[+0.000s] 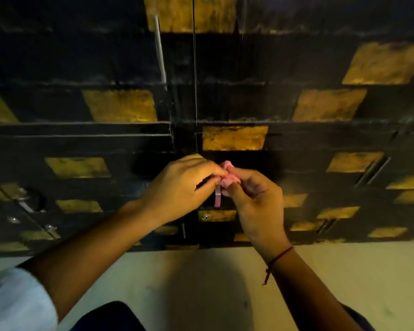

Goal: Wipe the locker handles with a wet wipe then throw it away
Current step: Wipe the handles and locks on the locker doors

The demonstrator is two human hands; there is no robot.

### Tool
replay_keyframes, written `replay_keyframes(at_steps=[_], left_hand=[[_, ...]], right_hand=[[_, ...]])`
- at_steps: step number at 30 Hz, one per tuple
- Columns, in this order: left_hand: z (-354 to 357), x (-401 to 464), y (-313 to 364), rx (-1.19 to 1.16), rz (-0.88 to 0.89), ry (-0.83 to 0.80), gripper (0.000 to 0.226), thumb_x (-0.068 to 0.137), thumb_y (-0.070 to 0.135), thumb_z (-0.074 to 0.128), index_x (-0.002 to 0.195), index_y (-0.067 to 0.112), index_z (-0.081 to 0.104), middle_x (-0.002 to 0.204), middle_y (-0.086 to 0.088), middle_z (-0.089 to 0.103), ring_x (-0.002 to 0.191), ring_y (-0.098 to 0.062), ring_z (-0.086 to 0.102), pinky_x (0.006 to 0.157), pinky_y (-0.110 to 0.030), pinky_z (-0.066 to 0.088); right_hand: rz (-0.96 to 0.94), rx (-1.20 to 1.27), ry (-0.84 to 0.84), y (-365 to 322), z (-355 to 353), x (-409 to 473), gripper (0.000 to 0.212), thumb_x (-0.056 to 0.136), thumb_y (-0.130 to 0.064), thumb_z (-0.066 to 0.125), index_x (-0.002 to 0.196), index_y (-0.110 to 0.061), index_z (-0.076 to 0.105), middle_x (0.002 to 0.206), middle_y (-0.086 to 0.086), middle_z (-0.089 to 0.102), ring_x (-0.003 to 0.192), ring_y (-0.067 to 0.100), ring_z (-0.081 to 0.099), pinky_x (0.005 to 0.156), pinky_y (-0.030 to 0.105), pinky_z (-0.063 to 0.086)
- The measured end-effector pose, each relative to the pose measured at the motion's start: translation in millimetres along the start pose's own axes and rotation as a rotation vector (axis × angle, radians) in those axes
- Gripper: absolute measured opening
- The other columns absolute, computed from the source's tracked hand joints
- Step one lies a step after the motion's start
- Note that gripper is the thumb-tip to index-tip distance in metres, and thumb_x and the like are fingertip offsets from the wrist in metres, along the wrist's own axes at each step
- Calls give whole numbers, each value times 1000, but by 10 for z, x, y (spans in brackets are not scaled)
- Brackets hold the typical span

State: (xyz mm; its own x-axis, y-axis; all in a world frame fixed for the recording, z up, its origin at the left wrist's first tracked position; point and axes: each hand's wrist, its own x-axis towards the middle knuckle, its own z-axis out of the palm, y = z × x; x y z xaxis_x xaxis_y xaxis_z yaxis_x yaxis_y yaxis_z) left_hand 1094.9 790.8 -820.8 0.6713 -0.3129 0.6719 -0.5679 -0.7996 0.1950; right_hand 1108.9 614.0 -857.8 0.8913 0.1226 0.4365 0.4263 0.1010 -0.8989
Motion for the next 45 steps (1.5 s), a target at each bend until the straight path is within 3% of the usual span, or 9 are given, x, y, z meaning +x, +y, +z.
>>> replay_keyframes(at_steps=[2,5,10,19,25,29,32,36,45], left_hand=[[129,-134,-114,270,135,1,29,91,26,65,117,16,74,127,-6,69,120,-20,60,98,-41,47],[298,-352,-313,673,181,-58,76,90,48,65,153,12,44,162,-20,31,151,-37,28,121,-56,22],[583,-591,-603,940,152,-190,120,85,76,57,163,4,3,168,-24,-11,156,-40,-5,123,-62,-9],[718,-606,-833,1090,206,-128,117,87,83,42,163,4,0,165,-24,-22,153,-40,-24,120,-63,-16],[776,-578,-904,1110,241,-82,115,89,84,35,163,4,-1,165,-23,-25,152,-39,-26,119,-63,-17],[789,-565,-908,1055,238,-41,113,91,84,35,163,3,1,165,-21,-25,153,-37,-25,120,-62,-18],[843,-593,-835,998,212,-32,115,90,84,39,162,3,2,165,-21,-26,153,-36,-25,119,-64,-18],[1000,-628,-788,959,196,6,114,91,87,32,162,3,1,166,-16,-25,155,-30,-20,118,-65,-17],[1058,-643,-861,1008,214,26,115,91,89,25,160,3,-7,163,-17,-32,153,-30,-26,116,-65,-19]], right_hand=[[38,-85,134,248,11,-77,16,91,-7,69,106,-10,73,107,-1,74,104,14,70,91,49,56],[84,-219,232,487,107,-124,13,91,-14,71,102,-19,75,101,-7,74,98,5,69,91,37,57],[85,-246,206,634,294,-77,5,91,-18,72,94,-17,76,91,-9,75,88,3,70,79,20,55],[214,38,300,822,295,-24,8,90,-9,70,89,-2,65,91,10,74,92,18,73,85,39,59],[-33,-201,275,866,340,-218,5,92,-7,70,93,-10,67,91,1,71,88,13,70,78,23,55],[-102,-384,174,1116,232,-263,6,93,-18,69,91,-21,65,89,-4,67,81,11,66,72,35,56],[42,-420,113,1353,103,-466,5,93,-27,67,92,-24,63,92,-3,69,87,17,68,74,48,57],[-85,-426,127,1277,167,-399,6,91,-23,72,92,-18,69,93,-4,69,88,15,66,75,38,57],[9,-445,190,1413,249,-282,21,86,-18,78,90,-12,58,83,-4,63,75,10,63,64,35,56]])
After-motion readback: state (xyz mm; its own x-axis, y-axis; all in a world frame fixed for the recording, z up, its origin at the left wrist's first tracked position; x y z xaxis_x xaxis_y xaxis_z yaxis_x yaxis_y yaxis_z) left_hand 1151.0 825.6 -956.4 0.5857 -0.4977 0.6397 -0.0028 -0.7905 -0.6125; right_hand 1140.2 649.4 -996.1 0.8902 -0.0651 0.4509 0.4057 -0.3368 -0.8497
